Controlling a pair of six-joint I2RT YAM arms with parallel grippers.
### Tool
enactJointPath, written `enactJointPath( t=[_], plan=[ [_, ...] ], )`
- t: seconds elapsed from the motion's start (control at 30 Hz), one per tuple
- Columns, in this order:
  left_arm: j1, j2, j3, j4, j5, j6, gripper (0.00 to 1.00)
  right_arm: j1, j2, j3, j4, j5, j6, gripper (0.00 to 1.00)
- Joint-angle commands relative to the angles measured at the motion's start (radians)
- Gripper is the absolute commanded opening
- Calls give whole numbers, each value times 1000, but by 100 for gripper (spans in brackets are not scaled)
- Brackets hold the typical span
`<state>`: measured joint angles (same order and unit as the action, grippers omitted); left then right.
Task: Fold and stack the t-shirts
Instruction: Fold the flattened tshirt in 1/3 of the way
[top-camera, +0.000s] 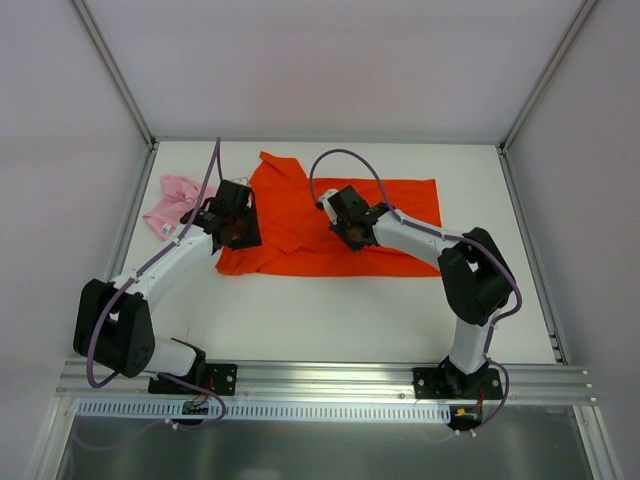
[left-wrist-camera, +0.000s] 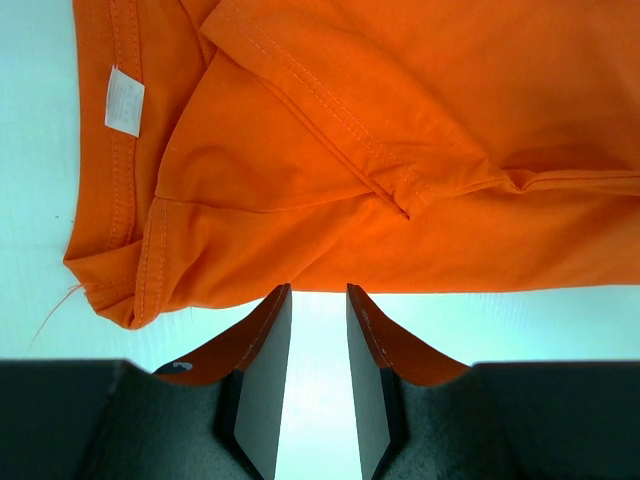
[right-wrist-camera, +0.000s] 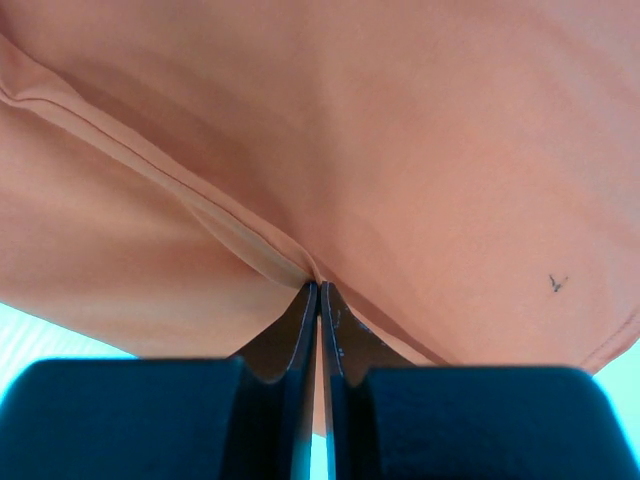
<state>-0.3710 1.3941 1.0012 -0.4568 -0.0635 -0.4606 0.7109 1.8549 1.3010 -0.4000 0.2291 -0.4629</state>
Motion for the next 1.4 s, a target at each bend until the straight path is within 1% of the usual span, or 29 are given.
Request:
enactJointPath(
  t=[0.0, 0.13, 0.17, 0.23, 0.3, 0.4, 0.6, 0.63, 0.73, 0.77, 0.9, 1.0, 1.13, 1.27, 1.37],
  plan=[
    [10, -50, -3, -10, -15, 16, 29, 9, -20, 38, 10, 38, -26, 6],
    [10, -56, -3, -22, -21, 17, 29, 9, 7, 49, 20, 49, -45, 7],
    [10, -56, -3, -22, -22, 19, 29, 9, 13, 52, 24, 58, -46, 12],
    [10, -60, -4, -26, -22, 19, 29, 9, 30, 58, 29, 72, -49, 15],
    [10, -58, -4, -26, -24, 20, 29, 9, 41, 63, 49, 101, -46, 24],
    [10, -56, -1, -31, -25, 17, 29, 7, 44, 73, 78, 151, -42, 29],
    [12, -75, 5, -49, -38, 16, 29, -5, 73, 164, 113, 271, -59, 30],
    [11, -79, 5, -52, -38, 17, 29, -14, 69, 178, 99, 271, -22, 31],
    [10, -83, 2, -51, -7, 11, 29, -79, 29, 225, -11, 257, 84, 33],
    [10, -83, 1, -49, 2, 7, 29, -115, 12, 228, -70, 244, 174, 34],
    [10, -66, -30, 10, 22, -41, 30, -175, -80, 186, -206, 225, 340, 35],
    [12, -17, -36, 41, 59, -61, 30, -226, -140, 156, -308, 196, 456, 36],
    [11, 61, -47, 81, 60, -75, 29, -280, -200, 84, -365, 162, 555, 36],
    [10, 115, -62, 113, 60, -85, 28, -341, -197, 29, -433, 122, 633, 36],
    [10, 151, -72, 132, 77, -90, 26, -376, -194, -8, -444, 101, 711, 36]
  ],
)
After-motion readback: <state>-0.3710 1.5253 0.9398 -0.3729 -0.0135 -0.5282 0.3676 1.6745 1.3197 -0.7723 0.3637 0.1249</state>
